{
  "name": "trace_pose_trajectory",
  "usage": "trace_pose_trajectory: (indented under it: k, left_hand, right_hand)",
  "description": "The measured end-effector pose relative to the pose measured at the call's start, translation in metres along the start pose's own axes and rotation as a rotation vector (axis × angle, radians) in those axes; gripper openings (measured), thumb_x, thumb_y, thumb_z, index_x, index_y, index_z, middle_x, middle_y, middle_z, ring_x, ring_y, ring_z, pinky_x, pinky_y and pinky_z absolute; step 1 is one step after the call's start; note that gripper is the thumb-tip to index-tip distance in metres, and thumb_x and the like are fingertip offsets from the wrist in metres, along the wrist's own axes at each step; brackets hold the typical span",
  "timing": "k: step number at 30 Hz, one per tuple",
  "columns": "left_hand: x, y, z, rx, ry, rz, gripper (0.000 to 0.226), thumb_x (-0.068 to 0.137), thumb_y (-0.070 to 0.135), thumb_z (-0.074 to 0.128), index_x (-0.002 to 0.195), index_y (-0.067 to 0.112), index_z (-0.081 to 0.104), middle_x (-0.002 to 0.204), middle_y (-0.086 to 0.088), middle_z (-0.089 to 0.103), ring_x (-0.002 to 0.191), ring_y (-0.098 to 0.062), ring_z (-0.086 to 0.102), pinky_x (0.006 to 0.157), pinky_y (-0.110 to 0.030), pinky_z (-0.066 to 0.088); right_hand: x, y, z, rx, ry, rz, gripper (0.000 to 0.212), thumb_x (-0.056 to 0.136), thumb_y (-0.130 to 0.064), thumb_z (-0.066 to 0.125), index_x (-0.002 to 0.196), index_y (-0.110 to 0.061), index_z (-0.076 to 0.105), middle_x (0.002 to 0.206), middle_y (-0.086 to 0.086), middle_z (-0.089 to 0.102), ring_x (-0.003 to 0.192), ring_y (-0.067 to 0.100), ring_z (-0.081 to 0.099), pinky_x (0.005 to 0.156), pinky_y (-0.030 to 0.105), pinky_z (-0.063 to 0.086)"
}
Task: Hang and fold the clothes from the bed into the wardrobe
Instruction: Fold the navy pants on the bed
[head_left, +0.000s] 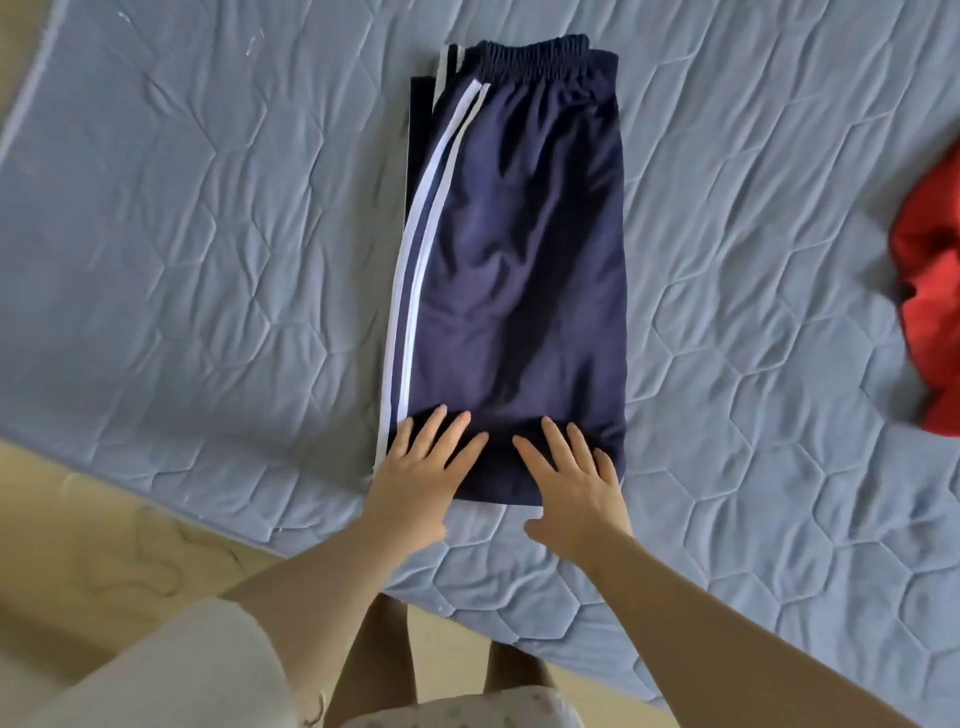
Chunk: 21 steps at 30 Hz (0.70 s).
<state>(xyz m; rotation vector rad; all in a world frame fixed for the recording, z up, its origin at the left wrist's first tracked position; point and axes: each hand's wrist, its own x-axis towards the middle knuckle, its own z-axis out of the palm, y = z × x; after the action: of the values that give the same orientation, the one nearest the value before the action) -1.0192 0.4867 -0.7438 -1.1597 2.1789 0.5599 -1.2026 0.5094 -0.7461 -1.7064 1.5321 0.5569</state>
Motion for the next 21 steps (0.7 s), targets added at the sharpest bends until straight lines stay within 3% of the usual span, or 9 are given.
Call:
trace_pose_trajectory:
  k: [2, 3, 6, 10, 12, 14, 15, 18, 21]
  left_hand:
    - [0.002, 0.003, 0.011, 0.047, 0.168, -0.027, 0.096, 0.041, 0.019, 0.091, 0.130, 0.020, 0.055, 0.137, -0.010, 0.051, 0.126, -0.033, 0.048, 0.099, -0.051, 0.043]
    - [0.004, 0.004, 0.017, 0.057, 0.236, -0.027, 0.087, 0.042, 0.015, 0.090, 0.124, 0.020, 0.061, 0.130, -0.009, 0.057, 0.119, -0.032, 0.055, 0.093, -0.049, 0.048]
    - [0.006, 0.000, 0.025, 0.080, 0.343, 0.010, 0.069, 0.056, 0.007, 0.081, 0.122, 0.018, 0.063, 0.127, -0.009, 0.060, 0.116, -0.031, 0.057, 0.091, -0.047, 0.050]
    - [0.000, -0.012, 0.021, 0.051, 0.495, 0.022, 0.043, 0.074, -0.006, 0.048, 0.108, 0.008, 0.070, 0.110, -0.013, 0.069, 0.100, -0.033, 0.066, 0.078, -0.046, 0.054]
    - [-0.004, -0.008, 0.012, -0.124, 0.404, -0.043, 0.043, 0.078, -0.011, 0.046, 0.113, 0.005, 0.066, 0.117, -0.012, 0.066, 0.111, -0.031, 0.061, 0.088, -0.039, 0.049]
    - [-0.009, -0.004, 0.005, -0.317, 0.222, -0.142, 0.048, 0.088, -0.006, 0.039, 0.130, 0.013, 0.052, 0.133, -0.003, 0.056, 0.129, -0.022, 0.045, 0.100, -0.030, 0.033]
    - [-0.012, -0.003, 0.003, -0.354, 0.155, -0.174, 0.049, 0.091, -0.001, 0.035, 0.135, 0.019, 0.047, 0.134, 0.000, 0.054, 0.129, -0.021, 0.044, 0.097, -0.028, 0.032]
    - [-0.028, -0.002, -0.015, -0.342, -0.021, -0.161, 0.044, 0.094, 0.010, 0.034, 0.133, 0.028, 0.045, 0.115, 0.000, 0.061, 0.104, -0.025, 0.057, 0.073, -0.030, 0.037]
    - [-0.051, 0.001, -0.026, -0.315, -0.172, -0.098, 0.036, 0.095, 0.016, 0.034, 0.126, 0.026, 0.049, 0.107, -0.005, 0.063, 0.097, -0.026, 0.058, 0.067, -0.030, 0.036]
  right_hand:
    - [0.006, 0.005, 0.011, -0.163, 0.065, -0.019, 0.092, 0.086, -0.027, 0.062, 0.148, -0.035, -0.006, 0.157, 0.002, -0.015, 0.145, 0.025, -0.007, 0.115, 0.041, 0.006]
    - [0.009, 0.006, 0.015, -0.211, 0.092, -0.024, 0.092, 0.087, -0.023, 0.060, 0.148, -0.034, -0.008, 0.157, 0.003, -0.014, 0.145, 0.026, -0.005, 0.115, 0.041, 0.008]
    - [0.015, 0.008, 0.019, -0.217, 0.166, -0.033, 0.081, 0.090, -0.013, 0.054, 0.149, -0.028, 0.001, 0.158, 0.004, -0.002, 0.144, 0.026, 0.007, 0.112, 0.041, 0.015]
    - [0.014, 0.005, 0.010, -0.109, 0.258, -0.031, 0.052, 0.093, -0.002, 0.035, 0.142, -0.019, 0.034, 0.147, 0.002, 0.038, 0.130, 0.024, 0.037, 0.102, 0.036, 0.030]
    - [0.006, 0.002, 0.004, -0.084, 0.250, -0.005, 0.044, 0.090, -0.002, 0.035, 0.130, -0.019, 0.045, 0.128, -0.003, 0.053, 0.117, 0.023, 0.045, 0.095, 0.032, 0.032]
    - [-0.006, 0.000, -0.001, -0.076, 0.229, 0.015, 0.039, 0.089, -0.002, 0.037, 0.121, -0.020, 0.051, 0.116, -0.004, 0.058, 0.111, 0.021, 0.049, 0.092, 0.031, 0.032]
    - [-0.012, -0.001, -0.005, -0.070, 0.208, 0.020, 0.038, 0.088, -0.003, 0.037, 0.118, -0.021, 0.052, 0.114, -0.004, 0.059, 0.109, 0.021, 0.050, 0.091, 0.031, 0.032]
    - [-0.034, -0.006, -0.018, -0.047, 0.078, 0.030, 0.043, 0.087, -0.001, 0.038, 0.118, -0.024, 0.055, 0.115, -0.002, 0.062, 0.108, 0.023, 0.054, 0.090, 0.032, 0.034]
    - [-0.059, -0.015, -0.023, 0.015, -0.096, 0.052, 0.043, 0.089, -0.003, 0.035, 0.120, -0.025, 0.055, 0.113, 0.003, 0.063, 0.104, 0.027, 0.055, 0.085, 0.030, 0.035]
